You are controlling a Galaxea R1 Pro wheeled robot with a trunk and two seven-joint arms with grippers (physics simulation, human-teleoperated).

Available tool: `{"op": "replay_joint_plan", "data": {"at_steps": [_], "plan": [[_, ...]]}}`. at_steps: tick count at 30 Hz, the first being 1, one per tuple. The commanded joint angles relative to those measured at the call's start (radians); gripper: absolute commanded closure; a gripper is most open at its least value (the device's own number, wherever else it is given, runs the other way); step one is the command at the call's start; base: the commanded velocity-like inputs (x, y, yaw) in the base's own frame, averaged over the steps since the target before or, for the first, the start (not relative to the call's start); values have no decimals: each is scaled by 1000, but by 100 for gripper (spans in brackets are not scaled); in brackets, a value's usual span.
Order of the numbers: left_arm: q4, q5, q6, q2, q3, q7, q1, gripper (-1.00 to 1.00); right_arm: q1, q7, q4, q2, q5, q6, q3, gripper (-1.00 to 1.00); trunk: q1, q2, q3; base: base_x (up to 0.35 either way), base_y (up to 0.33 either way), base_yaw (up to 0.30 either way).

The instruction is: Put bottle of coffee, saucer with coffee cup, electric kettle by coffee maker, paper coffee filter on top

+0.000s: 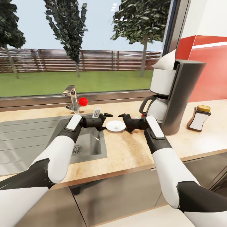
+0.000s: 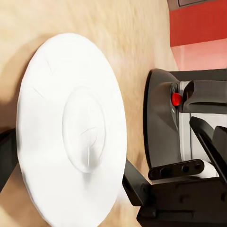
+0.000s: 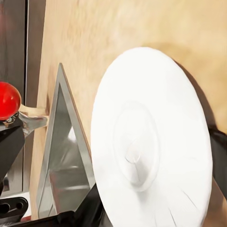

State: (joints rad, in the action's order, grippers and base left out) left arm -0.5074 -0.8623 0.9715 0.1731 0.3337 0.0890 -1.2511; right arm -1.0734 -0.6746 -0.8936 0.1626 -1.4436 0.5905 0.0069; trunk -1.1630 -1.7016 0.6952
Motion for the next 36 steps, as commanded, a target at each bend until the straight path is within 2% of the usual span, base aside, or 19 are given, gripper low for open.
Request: {"op": "replay_joint_plan", "data": {"at_steps": [1, 18, 26, 36], "plan": [[0, 5, 7, 1, 5, 12, -1, -100, 0, -11, -1, 0, -7, 4, 1, -100, 0, 0, 1, 0, 0, 0], [-2, 5, 8, 1, 4, 11, -1, -100, 0, 9, -1, 0, -9, 7, 1, -100, 0, 0, 1, 0, 0, 0], [-2, 5, 7, 1, 5, -55, -1, -100, 0, 33, -1, 0, -9, 8, 1, -100, 0, 0, 1, 0, 0, 0], [0, 5, 7, 1, 5, -76, -1, -100, 0, 37, -1, 0, -9, 9, 1, -100, 0, 0, 1, 0, 0, 0]]}}
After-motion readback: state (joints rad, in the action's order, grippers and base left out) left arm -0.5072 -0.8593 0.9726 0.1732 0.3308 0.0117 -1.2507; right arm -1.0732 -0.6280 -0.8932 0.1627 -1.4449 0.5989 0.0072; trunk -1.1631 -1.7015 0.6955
